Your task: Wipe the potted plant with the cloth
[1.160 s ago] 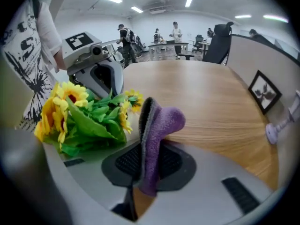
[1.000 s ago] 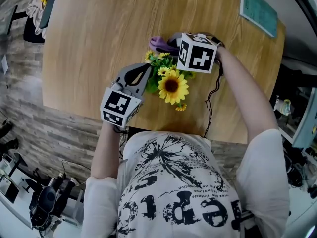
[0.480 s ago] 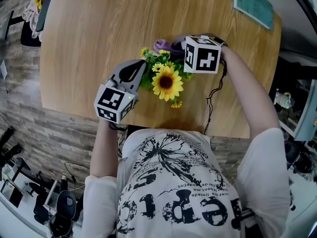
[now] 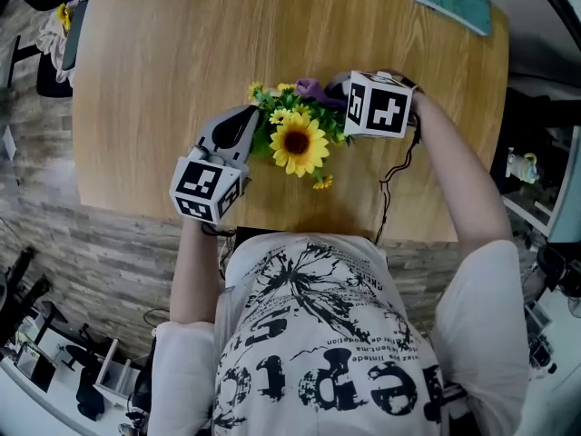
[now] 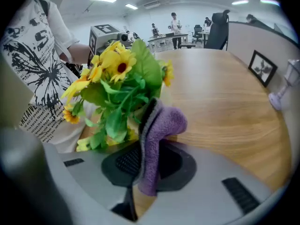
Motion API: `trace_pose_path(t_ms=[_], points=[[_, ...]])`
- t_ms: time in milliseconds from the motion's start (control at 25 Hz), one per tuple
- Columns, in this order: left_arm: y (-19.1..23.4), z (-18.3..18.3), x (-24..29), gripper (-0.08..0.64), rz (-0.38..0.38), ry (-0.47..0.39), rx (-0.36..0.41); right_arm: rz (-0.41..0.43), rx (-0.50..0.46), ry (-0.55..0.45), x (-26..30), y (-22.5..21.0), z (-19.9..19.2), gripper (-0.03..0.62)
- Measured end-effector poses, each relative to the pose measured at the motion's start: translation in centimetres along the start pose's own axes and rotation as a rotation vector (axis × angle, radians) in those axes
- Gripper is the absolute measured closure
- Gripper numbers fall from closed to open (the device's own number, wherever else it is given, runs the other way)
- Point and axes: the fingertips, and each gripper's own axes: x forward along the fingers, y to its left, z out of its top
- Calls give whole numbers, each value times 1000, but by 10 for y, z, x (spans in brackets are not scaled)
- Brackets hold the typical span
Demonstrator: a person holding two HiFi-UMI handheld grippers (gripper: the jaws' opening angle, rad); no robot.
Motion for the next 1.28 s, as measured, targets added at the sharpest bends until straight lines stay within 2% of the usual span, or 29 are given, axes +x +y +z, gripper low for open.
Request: trace_pose_path(t_ms=[240,320,480,560,720,840,960,1080,1280], points=[[1,-4,1,557,4,-17,5,17,77,-9,2,20,-20,523],[1,-4,2,557,6,-24,0,-11,112,1,-1,18,-25,522],[-1,-4,0,557,-1,-49,25,-181,159,27,-20,-4,-32,521],[-2,-4,-1,557,-5,-44,27,-281,176,5,-34,-16,-32,520],[-3,-6,-2,557,6,-29,12,-448,247,-111,-65,-31,-20,520],[-4,-11,-10,557,22,-51,-12,-569,336,-215,-88,-34,-2,520],[1,-10,-15,557,70,-75,-22,-621,417,-366,-109,-26,26,520],[4,4,-24,557,100,-115,9,-659,439,-483,-129,-20,56,520],[9,47,-46,557,62,-201,95,-772,478,-615,-157,-21,102,520]])
